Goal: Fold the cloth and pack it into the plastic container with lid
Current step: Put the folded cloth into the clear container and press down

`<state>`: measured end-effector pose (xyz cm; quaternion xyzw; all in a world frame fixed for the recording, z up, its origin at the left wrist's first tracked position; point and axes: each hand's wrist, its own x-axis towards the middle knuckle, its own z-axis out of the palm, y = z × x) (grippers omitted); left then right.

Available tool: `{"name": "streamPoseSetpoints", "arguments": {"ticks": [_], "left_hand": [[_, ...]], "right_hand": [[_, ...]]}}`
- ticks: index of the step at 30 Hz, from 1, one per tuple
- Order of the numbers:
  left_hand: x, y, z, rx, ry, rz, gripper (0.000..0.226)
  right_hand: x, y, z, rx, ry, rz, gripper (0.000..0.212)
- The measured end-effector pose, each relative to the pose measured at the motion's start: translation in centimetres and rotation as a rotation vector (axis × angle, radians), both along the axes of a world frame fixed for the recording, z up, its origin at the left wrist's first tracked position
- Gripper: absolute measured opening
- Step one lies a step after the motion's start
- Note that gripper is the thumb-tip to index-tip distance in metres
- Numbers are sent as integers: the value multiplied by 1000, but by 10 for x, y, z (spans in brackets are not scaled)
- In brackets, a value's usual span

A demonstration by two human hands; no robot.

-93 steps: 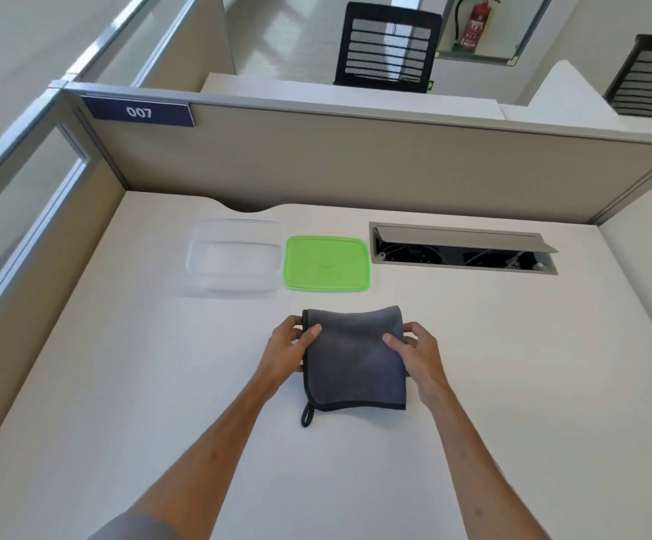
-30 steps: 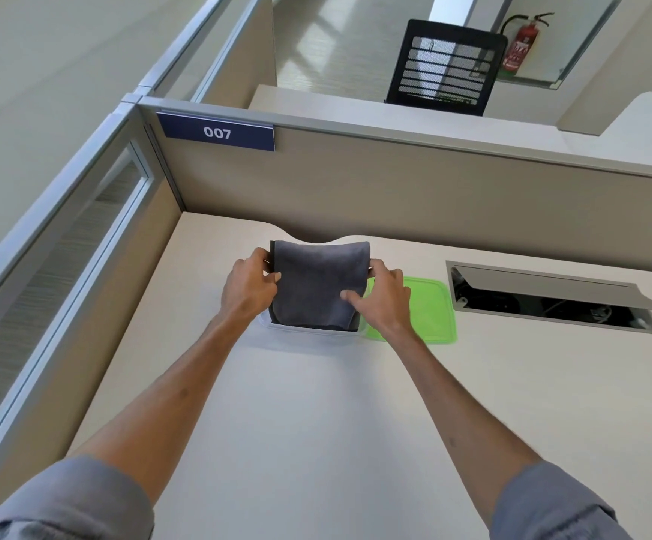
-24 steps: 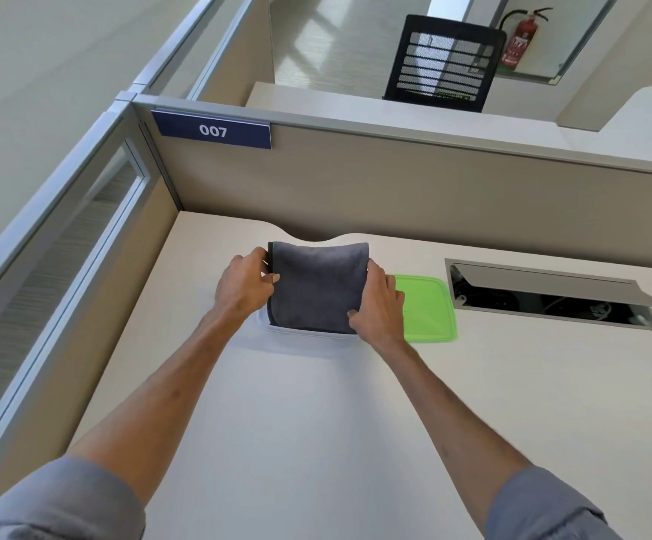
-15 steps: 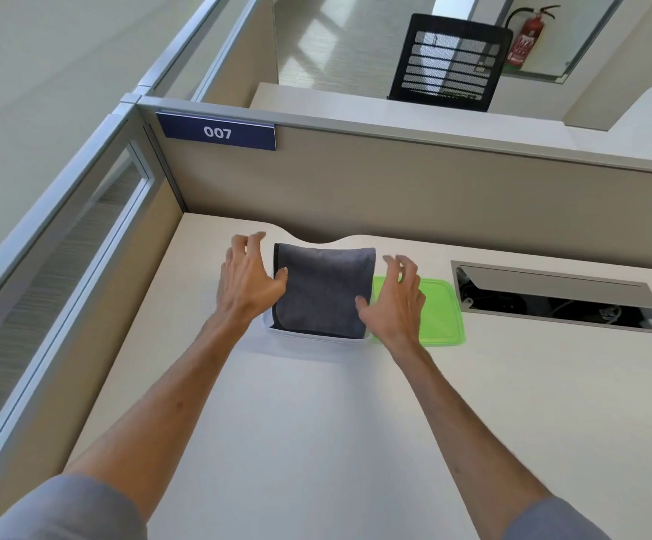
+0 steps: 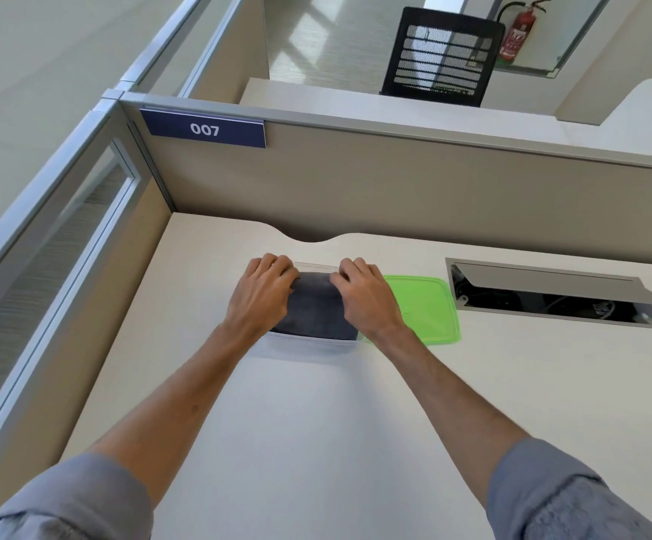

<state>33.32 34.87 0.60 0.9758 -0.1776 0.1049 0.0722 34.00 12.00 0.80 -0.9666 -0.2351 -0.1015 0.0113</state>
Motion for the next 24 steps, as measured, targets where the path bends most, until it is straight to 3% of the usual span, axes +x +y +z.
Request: {"name": "streamPoseSetpoints", "arguments": {"ticks": [8, 17, 21, 24], "left_hand": [[-3, -4, -2, 82, 96, 15, 33], [-13, -2, -11, -3, 153, 60, 53], [-16, -1, -10, -28, 121, 55, 55], [-17, -1, -6, -67, 106, 64, 54]], "right_hand": [[3, -3, -10, -141, 130, 7, 29], [-5, -11, -12, -175, 218, 18, 65], [-9, -15, -6, -87, 214, 4, 70], [-14, -19, 2, 56, 133, -47, 62]]}}
